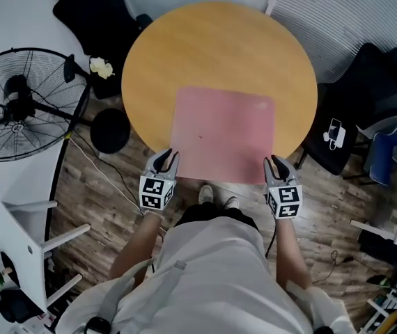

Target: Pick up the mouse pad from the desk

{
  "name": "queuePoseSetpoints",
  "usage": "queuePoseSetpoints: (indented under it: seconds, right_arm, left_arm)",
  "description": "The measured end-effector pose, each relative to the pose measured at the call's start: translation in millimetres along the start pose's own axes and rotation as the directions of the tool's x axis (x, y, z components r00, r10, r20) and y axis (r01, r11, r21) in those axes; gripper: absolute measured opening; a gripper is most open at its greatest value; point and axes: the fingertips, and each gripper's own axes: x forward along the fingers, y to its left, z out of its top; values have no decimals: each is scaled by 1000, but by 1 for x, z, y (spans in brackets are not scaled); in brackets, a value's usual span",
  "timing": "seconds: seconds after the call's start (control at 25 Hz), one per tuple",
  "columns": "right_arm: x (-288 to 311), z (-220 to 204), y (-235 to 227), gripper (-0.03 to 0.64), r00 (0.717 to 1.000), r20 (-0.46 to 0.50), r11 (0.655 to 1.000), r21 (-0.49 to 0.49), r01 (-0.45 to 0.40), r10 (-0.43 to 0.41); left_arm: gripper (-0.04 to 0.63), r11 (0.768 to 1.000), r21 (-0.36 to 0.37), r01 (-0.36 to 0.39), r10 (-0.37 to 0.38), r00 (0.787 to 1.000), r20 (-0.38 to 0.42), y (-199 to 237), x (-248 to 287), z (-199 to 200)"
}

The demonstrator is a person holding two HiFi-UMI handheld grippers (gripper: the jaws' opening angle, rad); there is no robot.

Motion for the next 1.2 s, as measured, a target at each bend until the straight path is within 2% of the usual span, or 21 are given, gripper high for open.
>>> queuePoseSetpoints:
  seconds: [0.24,0.6,0.84,1.2]
  right_arm:
    - [16,-49,-9,94,997,-81,999,39,11,-8]
    - [29,-130,-24,112,975,-221,997,73,28,-11]
    - [34,-185,-32,140,947,-320,989,142,37,10]
    - [45,-232,-39,192,921,-384,964,264,44,62]
  left_arm:
    - [98,1000,-19,-17,15,994,-108,22,14,-59]
    - [120,997,-74,-19,0,970,-244,36,23,-139]
    - [133,992,-127,-20,-18,957,-290,36,27,-165]
    - [179,975,-223,-5,-72,938,-338,41,36,-190]
